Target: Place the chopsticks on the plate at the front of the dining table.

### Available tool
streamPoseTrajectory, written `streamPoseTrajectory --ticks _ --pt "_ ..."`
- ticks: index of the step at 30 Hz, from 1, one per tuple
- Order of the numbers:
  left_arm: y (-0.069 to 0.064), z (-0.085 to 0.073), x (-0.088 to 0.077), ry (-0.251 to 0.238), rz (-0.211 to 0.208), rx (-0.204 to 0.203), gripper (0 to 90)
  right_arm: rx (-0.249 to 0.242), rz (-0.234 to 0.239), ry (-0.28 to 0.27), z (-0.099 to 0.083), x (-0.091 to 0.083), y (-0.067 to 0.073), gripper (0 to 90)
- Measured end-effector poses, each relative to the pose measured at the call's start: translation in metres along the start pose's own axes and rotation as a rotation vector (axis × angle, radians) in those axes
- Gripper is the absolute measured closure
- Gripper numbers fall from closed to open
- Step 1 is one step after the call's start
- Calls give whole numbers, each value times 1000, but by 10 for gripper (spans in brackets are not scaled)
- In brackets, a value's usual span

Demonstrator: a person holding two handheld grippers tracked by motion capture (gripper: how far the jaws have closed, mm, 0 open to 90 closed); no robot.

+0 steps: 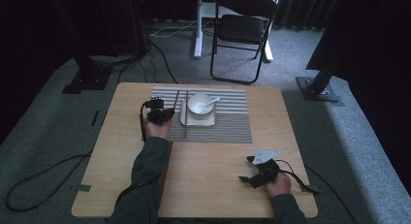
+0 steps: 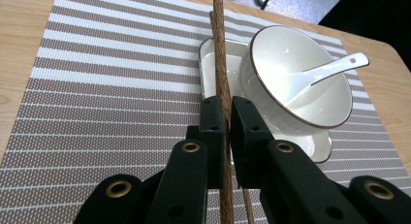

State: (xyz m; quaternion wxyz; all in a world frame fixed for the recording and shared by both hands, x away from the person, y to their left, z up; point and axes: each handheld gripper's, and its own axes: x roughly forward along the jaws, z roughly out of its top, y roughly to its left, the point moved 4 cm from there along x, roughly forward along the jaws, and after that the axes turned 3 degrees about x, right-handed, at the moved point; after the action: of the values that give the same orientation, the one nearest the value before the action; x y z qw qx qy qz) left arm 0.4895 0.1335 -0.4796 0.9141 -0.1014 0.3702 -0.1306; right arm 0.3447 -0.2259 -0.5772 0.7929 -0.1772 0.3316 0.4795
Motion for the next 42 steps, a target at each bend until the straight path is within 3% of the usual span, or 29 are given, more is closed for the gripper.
streamPoseTrajectory --ticks 42 --pt "-9 29 18 -24 -14 -22 839 -1 0 0 0 0 0 111"
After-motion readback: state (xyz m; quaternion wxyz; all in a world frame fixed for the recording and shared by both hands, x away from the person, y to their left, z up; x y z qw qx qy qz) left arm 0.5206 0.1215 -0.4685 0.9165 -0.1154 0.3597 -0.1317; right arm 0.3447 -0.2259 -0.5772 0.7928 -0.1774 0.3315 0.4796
